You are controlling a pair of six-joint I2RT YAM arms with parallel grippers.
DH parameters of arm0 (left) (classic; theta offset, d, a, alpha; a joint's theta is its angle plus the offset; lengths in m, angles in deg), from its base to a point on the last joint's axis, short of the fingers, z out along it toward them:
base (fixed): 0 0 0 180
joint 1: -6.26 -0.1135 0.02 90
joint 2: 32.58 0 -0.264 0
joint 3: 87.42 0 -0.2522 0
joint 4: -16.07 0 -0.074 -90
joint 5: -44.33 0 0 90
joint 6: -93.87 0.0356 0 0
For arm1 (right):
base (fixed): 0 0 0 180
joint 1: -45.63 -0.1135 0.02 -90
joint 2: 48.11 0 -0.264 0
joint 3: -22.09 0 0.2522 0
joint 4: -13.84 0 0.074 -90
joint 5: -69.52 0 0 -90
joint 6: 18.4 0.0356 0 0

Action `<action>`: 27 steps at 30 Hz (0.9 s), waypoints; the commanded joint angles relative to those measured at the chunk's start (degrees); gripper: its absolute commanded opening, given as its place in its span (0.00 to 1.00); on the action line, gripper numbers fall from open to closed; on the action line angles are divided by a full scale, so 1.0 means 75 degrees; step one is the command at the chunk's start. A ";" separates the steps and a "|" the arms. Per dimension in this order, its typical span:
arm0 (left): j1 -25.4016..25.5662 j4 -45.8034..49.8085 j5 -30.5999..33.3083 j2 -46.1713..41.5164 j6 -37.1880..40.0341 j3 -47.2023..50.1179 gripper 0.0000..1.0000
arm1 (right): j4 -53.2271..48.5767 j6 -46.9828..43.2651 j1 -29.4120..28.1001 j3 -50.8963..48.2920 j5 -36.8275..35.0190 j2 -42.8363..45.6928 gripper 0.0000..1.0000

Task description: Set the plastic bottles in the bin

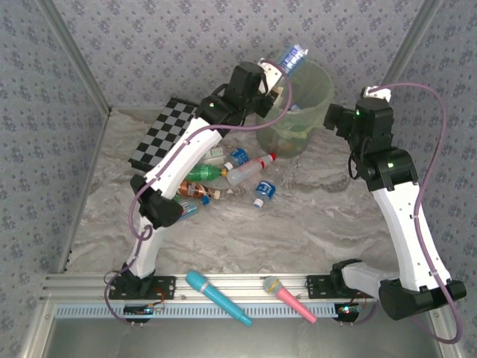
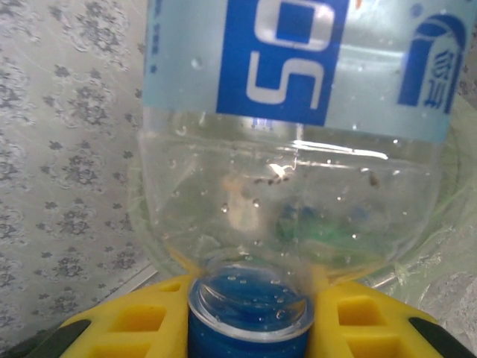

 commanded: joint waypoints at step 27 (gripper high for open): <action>0.0138 -0.0613 -0.0109 0.0580 0.0003 -0.0815 0.85 | -0.0228 0.0563 0.0511 -0.0219 0.0693 0.0188 1.00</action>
